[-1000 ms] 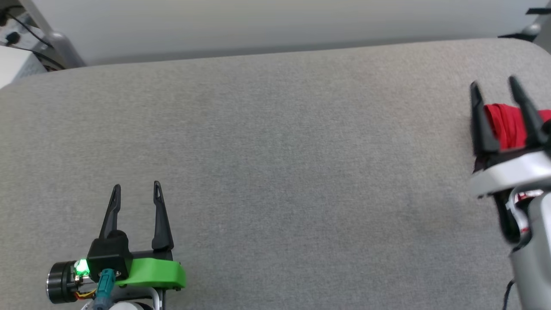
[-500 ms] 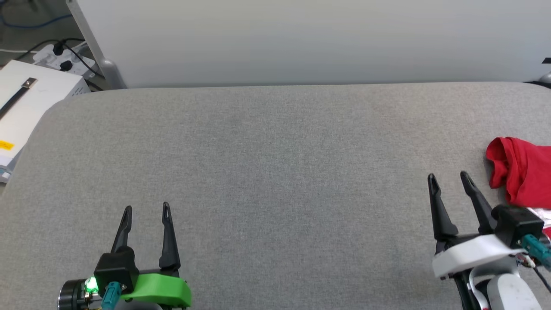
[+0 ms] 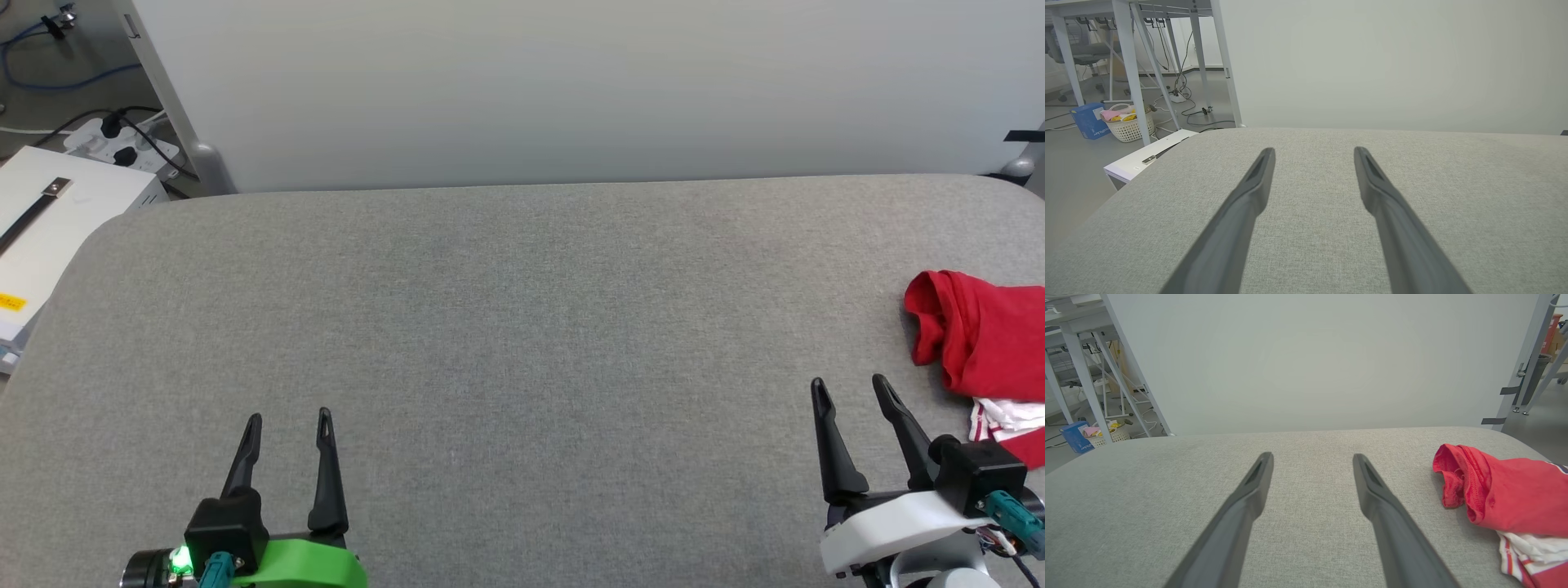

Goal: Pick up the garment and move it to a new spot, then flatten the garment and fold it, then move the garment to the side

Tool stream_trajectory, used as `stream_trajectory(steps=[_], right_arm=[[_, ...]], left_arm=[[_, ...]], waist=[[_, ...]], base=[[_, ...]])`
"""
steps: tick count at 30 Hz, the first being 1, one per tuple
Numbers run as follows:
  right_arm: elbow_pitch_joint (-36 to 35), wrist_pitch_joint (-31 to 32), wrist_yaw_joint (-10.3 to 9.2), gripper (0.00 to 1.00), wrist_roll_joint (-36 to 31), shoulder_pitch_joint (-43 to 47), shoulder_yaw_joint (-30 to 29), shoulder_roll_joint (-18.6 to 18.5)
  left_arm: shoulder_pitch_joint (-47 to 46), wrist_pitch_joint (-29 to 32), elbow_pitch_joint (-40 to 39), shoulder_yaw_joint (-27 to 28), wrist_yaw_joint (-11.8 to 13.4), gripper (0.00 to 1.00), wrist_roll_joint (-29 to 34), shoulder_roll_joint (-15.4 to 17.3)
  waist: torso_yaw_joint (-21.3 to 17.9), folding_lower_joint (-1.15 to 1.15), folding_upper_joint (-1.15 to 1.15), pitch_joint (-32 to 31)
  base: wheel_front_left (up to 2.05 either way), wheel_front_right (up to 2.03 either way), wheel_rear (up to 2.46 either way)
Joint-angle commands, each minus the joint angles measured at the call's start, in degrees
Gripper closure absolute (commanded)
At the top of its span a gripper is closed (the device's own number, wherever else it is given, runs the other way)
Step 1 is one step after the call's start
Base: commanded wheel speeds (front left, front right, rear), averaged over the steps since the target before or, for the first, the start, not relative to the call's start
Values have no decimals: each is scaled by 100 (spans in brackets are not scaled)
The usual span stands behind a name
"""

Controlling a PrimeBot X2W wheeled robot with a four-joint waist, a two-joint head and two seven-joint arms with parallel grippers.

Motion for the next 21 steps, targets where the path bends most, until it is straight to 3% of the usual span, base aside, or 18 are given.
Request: stream_trajectory(steps=[1,21], right_arm=[[-6,17,0,100,0,6,4,8],[-73,181,-1,100,-140,-10,-6,40]], left_arm=[[1,-1,3,6,1,100,-3,-2],[-77,188,-8,24,-25,100,75,-20]], waist=[[-2,0,0,0],[17,0,0,-1]], base=[[0,0,0],[0,0,0]])
